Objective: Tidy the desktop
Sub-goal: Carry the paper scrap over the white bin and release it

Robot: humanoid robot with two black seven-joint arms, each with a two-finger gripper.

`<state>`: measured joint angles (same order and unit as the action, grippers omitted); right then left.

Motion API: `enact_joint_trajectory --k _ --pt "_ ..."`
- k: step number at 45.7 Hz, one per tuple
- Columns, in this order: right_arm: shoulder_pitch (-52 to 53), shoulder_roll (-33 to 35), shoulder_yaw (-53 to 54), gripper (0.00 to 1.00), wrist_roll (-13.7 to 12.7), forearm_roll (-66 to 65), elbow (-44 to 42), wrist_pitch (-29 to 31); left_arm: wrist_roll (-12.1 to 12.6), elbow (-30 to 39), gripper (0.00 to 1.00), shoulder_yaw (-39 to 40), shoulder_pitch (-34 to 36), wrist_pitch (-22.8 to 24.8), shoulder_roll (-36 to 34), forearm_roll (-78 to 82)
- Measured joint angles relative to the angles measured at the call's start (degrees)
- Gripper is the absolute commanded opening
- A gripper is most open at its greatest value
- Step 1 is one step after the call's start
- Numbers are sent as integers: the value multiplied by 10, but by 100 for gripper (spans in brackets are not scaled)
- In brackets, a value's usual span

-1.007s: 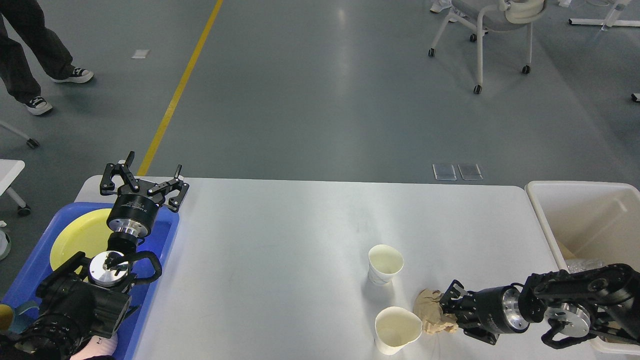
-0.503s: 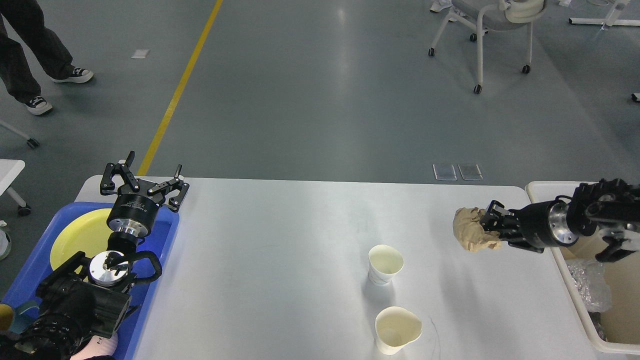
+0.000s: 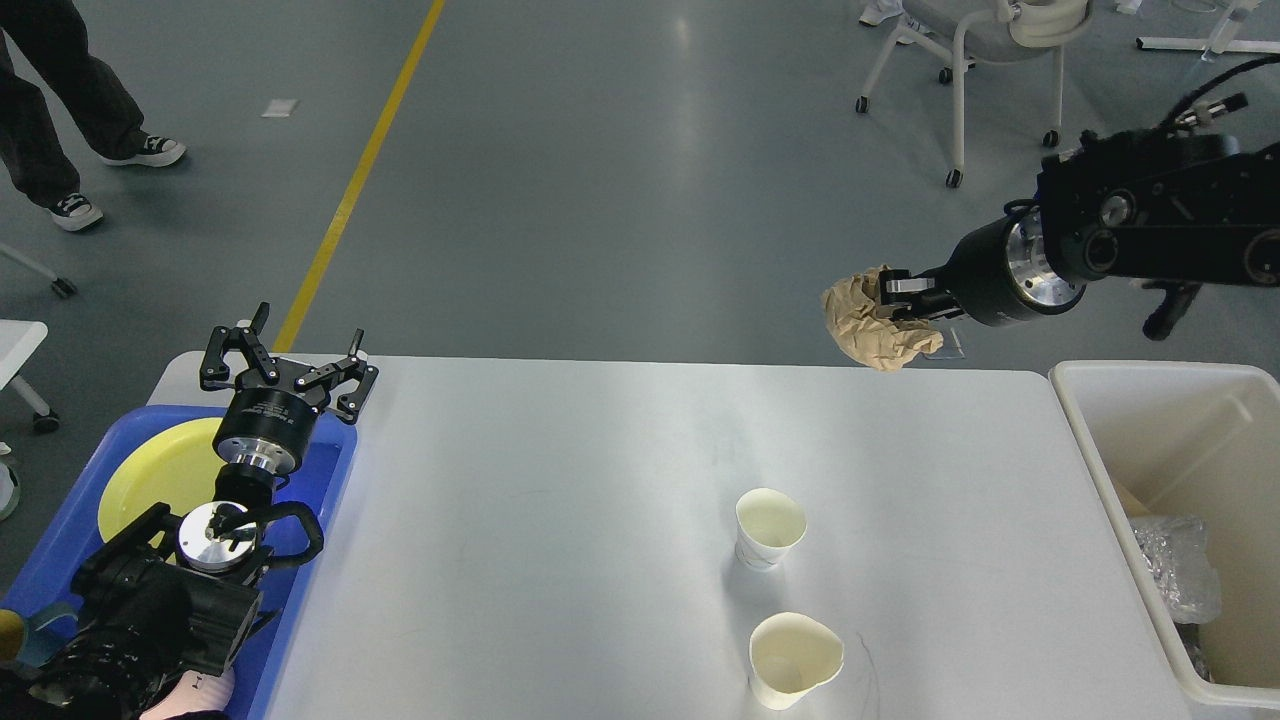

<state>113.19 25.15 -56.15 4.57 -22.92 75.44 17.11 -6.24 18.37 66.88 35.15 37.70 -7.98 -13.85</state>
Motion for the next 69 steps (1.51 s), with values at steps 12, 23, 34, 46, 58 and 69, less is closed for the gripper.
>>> enact_joint_trajectory --k 12,23,34,46,58,69 --pt "33 -39 -6 0 1 2 27 18 0 0 100 0 0 0 0 0" --pt "3 -28 -26 0 1 7 5 11 0 0 100 0 -1 0 0 0" --pt "-136 31 -22 0 5 8 -154 8 0 0 100 0 -1 0 0 0" --pt "-350 100 66 0 11 36 -371 -53 0 0 100 0 -1 0 1 0" --pt "-615 50 137 0 10 160 -671 -147 0 0 100 0 -1 0 0 0" --pt "-738 9 152 0 6 350 -800 -166 0 0 100 0 -1 0 0 0"
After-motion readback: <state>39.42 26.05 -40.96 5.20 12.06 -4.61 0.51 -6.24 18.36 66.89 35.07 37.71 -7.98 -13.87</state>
